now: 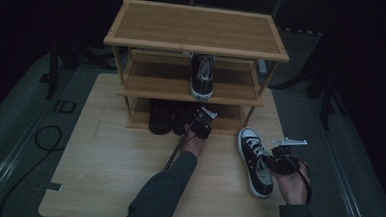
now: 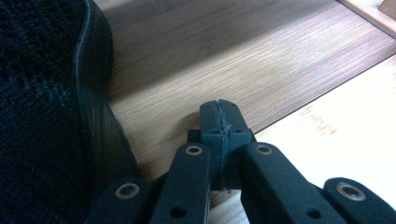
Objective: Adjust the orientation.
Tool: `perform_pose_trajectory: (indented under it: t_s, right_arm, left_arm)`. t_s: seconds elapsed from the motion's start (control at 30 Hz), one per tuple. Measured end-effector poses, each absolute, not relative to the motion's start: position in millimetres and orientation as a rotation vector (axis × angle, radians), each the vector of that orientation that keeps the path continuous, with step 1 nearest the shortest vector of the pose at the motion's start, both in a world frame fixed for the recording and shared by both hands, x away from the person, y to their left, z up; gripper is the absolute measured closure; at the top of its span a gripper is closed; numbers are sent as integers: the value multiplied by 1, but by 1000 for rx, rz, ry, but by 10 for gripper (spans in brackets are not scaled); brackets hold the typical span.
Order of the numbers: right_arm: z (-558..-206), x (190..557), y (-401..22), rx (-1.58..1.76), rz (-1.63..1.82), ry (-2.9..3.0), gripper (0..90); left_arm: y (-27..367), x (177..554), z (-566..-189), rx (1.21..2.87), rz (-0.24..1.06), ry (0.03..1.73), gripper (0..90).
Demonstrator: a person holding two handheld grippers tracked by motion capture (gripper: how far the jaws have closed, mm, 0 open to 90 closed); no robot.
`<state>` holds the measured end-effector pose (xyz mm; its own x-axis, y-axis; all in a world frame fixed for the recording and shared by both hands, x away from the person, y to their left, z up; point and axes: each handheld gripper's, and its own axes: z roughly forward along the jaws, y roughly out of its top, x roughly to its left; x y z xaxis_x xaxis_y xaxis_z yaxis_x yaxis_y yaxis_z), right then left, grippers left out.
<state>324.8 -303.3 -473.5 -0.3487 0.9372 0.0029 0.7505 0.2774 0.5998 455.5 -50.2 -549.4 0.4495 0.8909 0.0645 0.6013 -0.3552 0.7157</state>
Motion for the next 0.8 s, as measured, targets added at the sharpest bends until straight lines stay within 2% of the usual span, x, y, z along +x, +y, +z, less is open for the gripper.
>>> perform_pose_trajectory:
  t_s: [0.8]
  right_arm:
    - [-457, 337, -297, 1312, 738, 2346, 876]
  left_arm:
    - [-50, 455, -550, 2080, 605, 1243, 900]
